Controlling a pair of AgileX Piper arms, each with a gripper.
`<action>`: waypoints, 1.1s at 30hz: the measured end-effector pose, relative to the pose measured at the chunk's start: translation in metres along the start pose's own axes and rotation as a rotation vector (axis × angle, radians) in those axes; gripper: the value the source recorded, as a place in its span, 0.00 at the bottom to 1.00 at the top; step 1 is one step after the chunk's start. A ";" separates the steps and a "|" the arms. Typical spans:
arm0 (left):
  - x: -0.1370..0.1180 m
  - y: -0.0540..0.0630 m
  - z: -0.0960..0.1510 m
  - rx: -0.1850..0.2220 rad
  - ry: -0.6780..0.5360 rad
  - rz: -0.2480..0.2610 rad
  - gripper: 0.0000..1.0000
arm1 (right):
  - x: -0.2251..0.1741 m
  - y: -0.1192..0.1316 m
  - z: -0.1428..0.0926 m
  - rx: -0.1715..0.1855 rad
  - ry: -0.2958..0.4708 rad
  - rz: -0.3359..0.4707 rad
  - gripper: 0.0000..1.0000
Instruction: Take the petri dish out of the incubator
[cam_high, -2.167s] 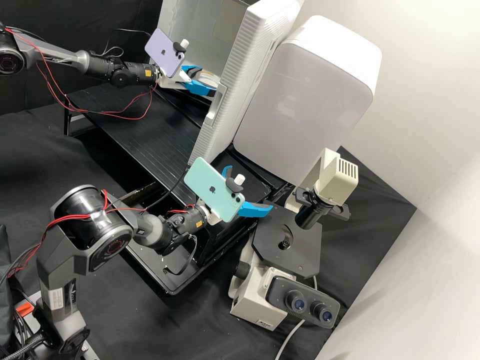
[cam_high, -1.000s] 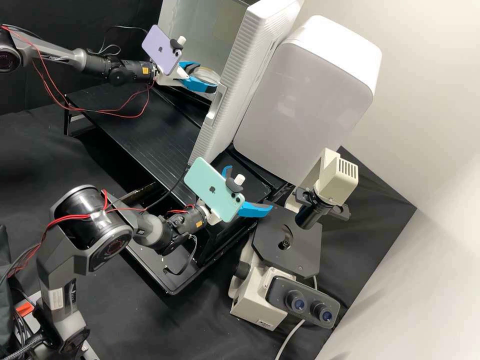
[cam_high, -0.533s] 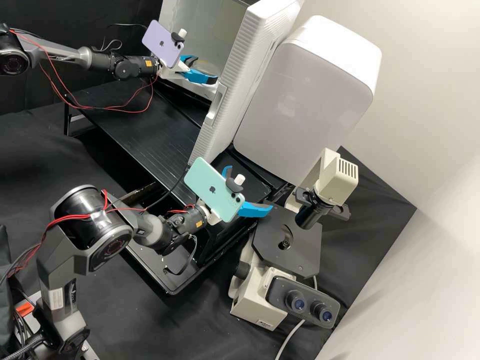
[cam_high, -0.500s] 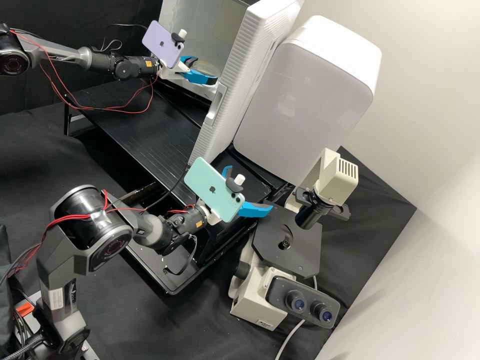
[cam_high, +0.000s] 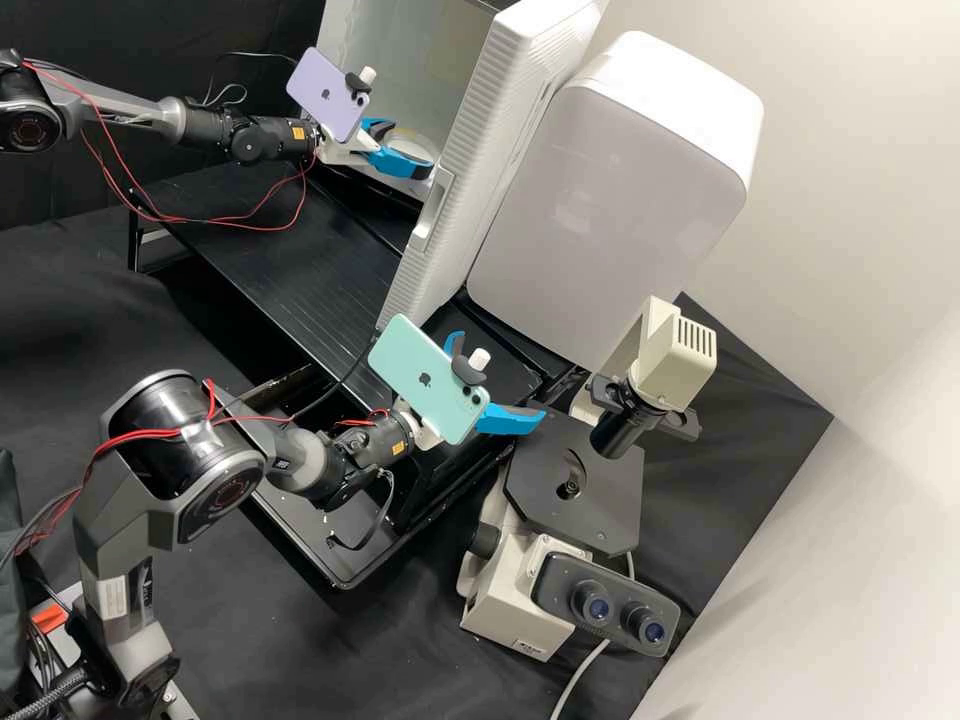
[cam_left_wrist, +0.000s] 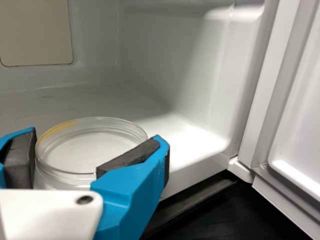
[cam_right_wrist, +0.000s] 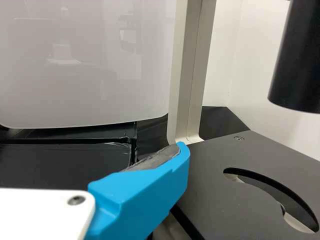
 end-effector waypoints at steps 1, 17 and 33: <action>0.000 0.000 0.000 -0.002 0.000 0.000 1.00 | 0.000 0.000 0.000 0.000 0.000 0.000 1.00; 0.001 -0.001 0.000 0.006 0.012 0.015 1.00 | 0.000 0.000 0.000 0.000 0.000 0.000 1.00; 0.009 -0.005 0.001 0.028 0.032 0.032 1.00 | 0.000 0.000 0.000 0.000 0.000 0.000 1.00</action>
